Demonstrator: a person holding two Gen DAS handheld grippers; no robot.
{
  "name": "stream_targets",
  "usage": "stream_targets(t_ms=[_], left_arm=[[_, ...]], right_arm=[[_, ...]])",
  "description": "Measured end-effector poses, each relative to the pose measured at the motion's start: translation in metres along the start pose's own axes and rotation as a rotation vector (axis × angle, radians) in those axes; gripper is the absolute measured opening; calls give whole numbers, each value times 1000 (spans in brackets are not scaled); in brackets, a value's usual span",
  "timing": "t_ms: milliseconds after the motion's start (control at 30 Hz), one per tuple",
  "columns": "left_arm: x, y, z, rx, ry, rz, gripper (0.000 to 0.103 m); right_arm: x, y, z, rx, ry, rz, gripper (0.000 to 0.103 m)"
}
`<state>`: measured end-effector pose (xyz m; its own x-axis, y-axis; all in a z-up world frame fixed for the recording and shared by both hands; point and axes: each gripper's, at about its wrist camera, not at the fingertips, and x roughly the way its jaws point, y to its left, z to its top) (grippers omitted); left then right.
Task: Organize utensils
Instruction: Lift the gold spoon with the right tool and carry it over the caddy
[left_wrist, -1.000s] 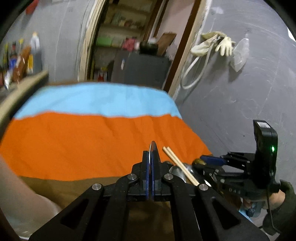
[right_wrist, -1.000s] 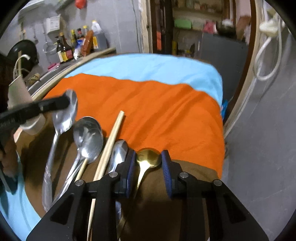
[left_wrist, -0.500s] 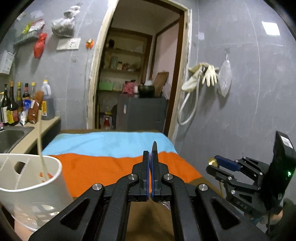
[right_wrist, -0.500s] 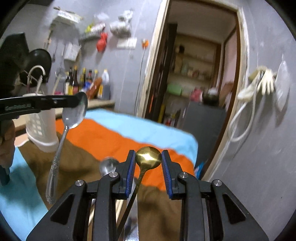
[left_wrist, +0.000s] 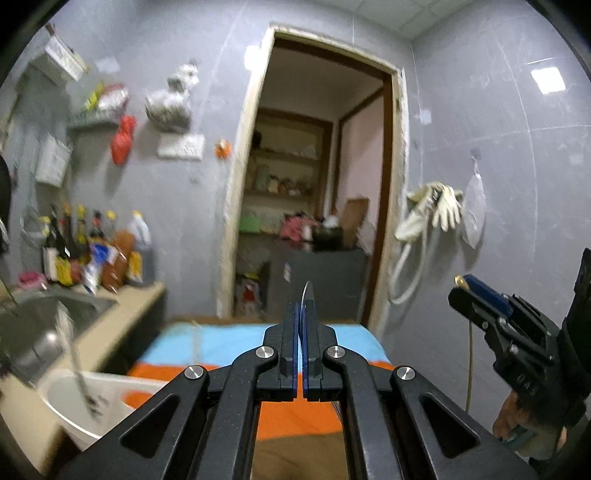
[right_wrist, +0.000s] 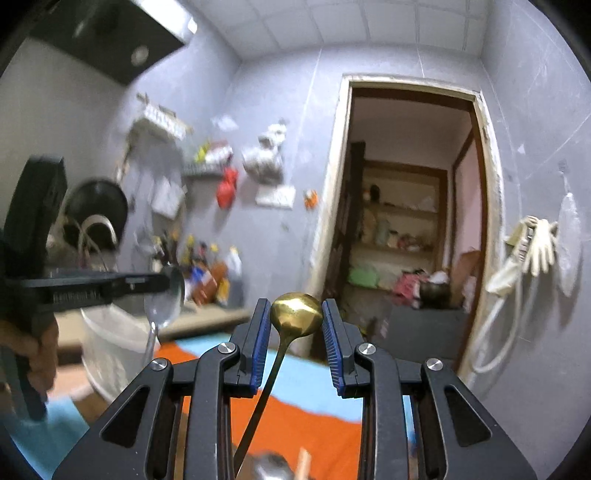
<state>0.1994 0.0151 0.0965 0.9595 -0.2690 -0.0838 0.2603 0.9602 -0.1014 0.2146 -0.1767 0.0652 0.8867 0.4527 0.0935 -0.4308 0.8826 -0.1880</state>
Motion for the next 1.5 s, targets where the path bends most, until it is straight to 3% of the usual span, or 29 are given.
stream_targets(t_ms=[167, 367, 600, 733, 1133, 1500], left_arm=[[-25, 36, 24, 9, -71, 99, 0], [-56, 89, 40, 28, -145, 276, 0], [-66, 124, 26, 101, -201, 438, 0], [-56, 135, 7, 138, -215, 487, 0], [-35, 138, -45, 168, -234, 499, 0], [-29, 134, -59, 136, -141, 438, 1]], right_arm=[[28, 19, 26, 96, -85, 66, 25], [59, 53, 38, 152, -158, 103, 25], [88, 87, 27, 145, -186, 97, 26], [100, 99, 15, 129, -185, 88, 26], [110, 120, -22, 68, -129, 110, 26], [112, 131, -37, 11, -40, 145, 26]])
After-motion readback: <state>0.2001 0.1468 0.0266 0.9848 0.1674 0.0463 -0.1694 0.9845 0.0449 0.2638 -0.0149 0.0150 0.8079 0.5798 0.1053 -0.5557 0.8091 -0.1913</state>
